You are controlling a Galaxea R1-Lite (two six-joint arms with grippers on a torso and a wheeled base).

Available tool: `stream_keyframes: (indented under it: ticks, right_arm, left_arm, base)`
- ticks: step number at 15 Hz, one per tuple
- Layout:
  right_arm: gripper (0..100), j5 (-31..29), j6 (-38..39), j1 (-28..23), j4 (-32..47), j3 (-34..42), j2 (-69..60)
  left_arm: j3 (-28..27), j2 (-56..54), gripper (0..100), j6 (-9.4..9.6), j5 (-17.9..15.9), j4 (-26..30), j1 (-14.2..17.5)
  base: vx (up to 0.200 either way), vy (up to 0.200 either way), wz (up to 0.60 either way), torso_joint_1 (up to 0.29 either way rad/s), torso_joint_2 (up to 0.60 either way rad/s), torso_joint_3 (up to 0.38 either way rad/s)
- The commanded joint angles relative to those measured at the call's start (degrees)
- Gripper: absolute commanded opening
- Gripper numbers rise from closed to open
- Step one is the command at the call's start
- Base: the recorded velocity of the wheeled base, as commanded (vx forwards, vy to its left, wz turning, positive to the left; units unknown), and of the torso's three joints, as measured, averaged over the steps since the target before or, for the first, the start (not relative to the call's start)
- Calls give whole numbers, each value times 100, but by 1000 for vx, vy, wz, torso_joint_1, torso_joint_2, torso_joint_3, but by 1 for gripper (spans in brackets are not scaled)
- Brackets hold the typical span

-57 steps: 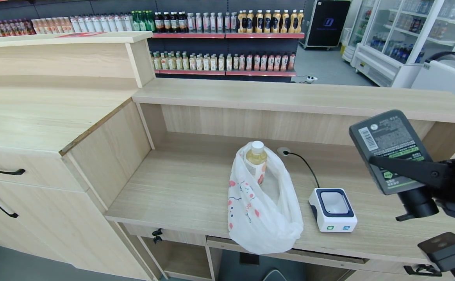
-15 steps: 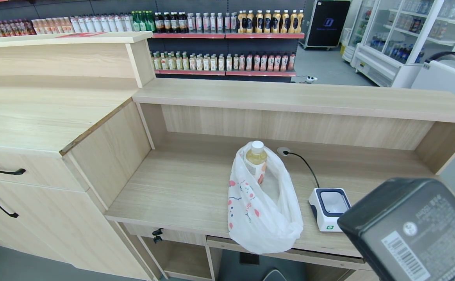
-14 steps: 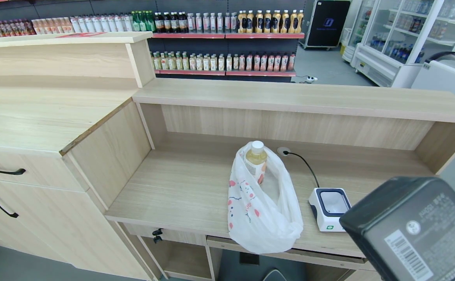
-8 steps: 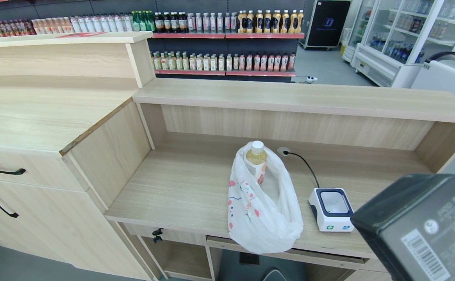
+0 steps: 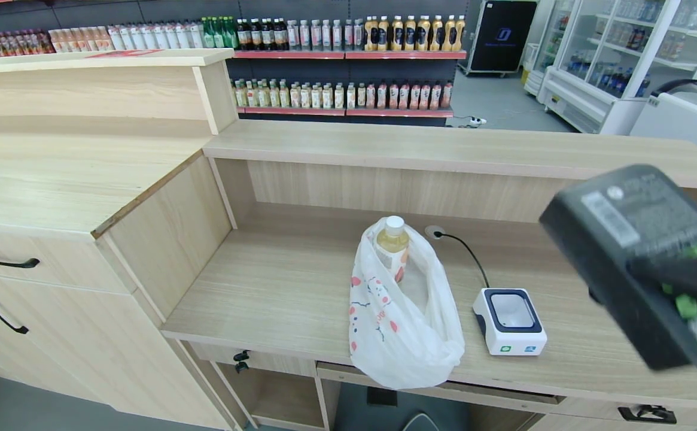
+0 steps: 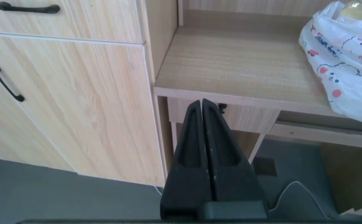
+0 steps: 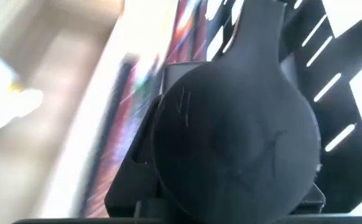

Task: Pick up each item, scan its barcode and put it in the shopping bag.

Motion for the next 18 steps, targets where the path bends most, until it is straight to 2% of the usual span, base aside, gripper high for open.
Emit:
stream_keyframes:
  ticks: [1, 2, 3, 4, 5, 6, 8, 9, 12, 15, 18]
  right_arm:
    - [0, -1553, 2602, -1326, 102, -476, 285]
    - [0, -1984, 3964, -1765, 128, -512, 426]
    - [0, -2124, 4403, -2029, 128, -538, 461]
    - [0, -2265, 5502, -3180, 304, -450, 470]
    - [0, -2265, 5783, -3550, 480, -380, 479]
    - [0, -2247, 6398, -4235, 1016, -336, 444]
    - [0, -2238, 7515, -4727, 1403, -248, 452]
    - [0, -2238, 8156, -4824, 1623, -213, 417]
    - [0, -2247, 9202, -4815, 1886, 33, 136]
    - [0, -2291, 9712, -4815, 2009, 174, -22]
    - [0, -2441, 10600, -4815, 2062, -55, 356]
  left_arm:
    - [0, -2, 0, 0, 2, 0, 0]
    - [0, -2, 0, 0, 2, 0, 0]
    - [0, -2, 0, 0, 2, 0, 0]
    - [0, -2, 0, 0, 2, 0, 0]
    - [0, -2, 0, 0, 2, 0, 0]
    - [0, -2, 0, 0, 2, 0, 0]
    - [0, -2, 0, 0, 2, 0, 9]
    - [0, -2, 0, 0, 2, 0, 0]
    - [0, -2, 0, 0, 2, 0, 0]
    - [0, -2, 0, 0, 2, 0, 0]
    - [0, -2, 0, 0, 2, 0, 0]
  base:
    - [0, 0, 0, 0, 0, 0]
    - [0, 0, 0, 0, 0, 0]
    - [0, 0, 0, 0, 0, 0]
    - [0, 0, 0, 0, 0, 0]
    - [0, 0, 0, 0, 0, 0]
    - [0, 0, 0, 0, 0, 0]
    - [0, 0, 0, 0, 0, 0]
    - [0, 0, 0, 0, 0, 0]
    - [0, 0, 200, 1, 1, 1]
    - [0, 0, 600, 4, 2, 2]
    - [0, 0, 600, 1, -1, 1]
